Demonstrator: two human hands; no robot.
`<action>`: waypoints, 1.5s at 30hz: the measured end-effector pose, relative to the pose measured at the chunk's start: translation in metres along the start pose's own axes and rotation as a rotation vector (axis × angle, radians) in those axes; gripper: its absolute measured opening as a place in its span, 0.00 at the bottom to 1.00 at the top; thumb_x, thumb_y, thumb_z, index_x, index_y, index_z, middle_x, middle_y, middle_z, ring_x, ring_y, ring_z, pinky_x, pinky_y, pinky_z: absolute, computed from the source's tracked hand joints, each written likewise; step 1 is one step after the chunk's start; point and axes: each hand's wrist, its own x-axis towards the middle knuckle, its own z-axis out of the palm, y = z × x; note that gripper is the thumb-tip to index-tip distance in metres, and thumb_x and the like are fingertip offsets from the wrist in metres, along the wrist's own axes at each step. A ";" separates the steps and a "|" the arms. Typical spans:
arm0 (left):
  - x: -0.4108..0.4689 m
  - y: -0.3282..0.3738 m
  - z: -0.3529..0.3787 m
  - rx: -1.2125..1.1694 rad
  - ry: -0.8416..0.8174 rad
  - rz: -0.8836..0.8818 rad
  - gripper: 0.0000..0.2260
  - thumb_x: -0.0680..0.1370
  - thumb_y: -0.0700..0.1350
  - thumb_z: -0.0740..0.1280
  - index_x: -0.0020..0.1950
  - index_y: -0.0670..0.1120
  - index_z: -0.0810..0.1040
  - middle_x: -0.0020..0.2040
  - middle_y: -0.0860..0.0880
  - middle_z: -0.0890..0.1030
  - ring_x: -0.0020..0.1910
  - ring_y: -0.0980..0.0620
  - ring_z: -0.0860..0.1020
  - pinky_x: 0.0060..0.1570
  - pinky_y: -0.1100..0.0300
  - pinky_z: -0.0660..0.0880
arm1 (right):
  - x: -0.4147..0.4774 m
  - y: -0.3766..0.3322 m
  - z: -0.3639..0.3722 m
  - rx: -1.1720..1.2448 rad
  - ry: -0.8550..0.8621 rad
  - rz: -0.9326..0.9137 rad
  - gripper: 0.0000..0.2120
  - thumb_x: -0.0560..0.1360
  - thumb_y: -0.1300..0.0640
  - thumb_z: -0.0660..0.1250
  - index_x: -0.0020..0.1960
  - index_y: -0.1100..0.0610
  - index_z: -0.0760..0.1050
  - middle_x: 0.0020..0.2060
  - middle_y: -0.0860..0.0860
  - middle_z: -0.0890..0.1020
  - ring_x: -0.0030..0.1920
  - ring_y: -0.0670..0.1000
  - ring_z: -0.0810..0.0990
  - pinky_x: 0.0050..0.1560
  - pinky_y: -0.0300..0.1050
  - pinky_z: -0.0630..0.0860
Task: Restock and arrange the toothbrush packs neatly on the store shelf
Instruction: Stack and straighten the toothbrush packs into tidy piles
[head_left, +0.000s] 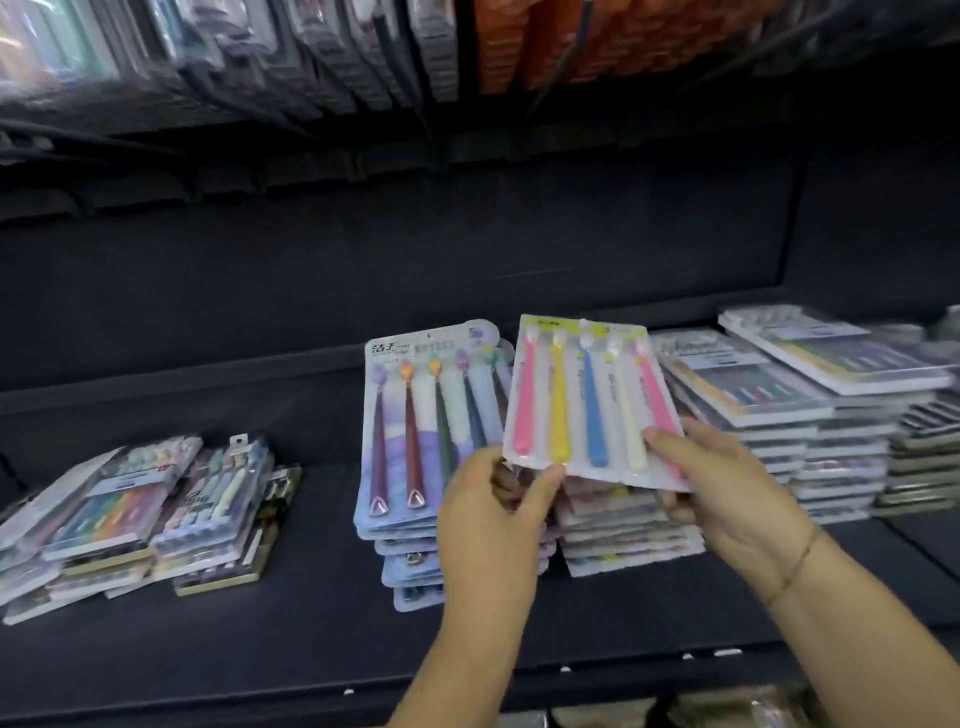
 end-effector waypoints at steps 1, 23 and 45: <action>0.007 -0.013 -0.001 0.264 0.052 0.122 0.16 0.73 0.61 0.69 0.53 0.51 0.79 0.47 0.53 0.79 0.48 0.57 0.75 0.47 0.59 0.73 | 0.009 -0.003 -0.007 -0.009 0.004 0.005 0.07 0.81 0.59 0.62 0.54 0.61 0.76 0.22 0.48 0.74 0.19 0.45 0.65 0.18 0.35 0.59; 0.025 -0.078 -0.007 0.855 -0.108 0.321 0.38 0.78 0.71 0.43 0.73 0.47 0.70 0.73 0.47 0.70 0.72 0.44 0.68 0.72 0.42 0.59 | -0.004 0.058 -0.005 -0.320 0.425 -0.276 0.28 0.77 0.62 0.68 0.73 0.52 0.62 0.42 0.50 0.72 0.39 0.47 0.74 0.37 0.38 0.69; 0.094 -0.268 -0.290 0.564 0.563 -0.453 0.26 0.81 0.56 0.61 0.74 0.43 0.68 0.75 0.39 0.63 0.73 0.40 0.62 0.70 0.43 0.60 | 0.038 0.125 0.399 -0.383 -0.549 0.027 0.35 0.77 0.40 0.64 0.75 0.59 0.61 0.73 0.54 0.66 0.70 0.54 0.69 0.68 0.49 0.68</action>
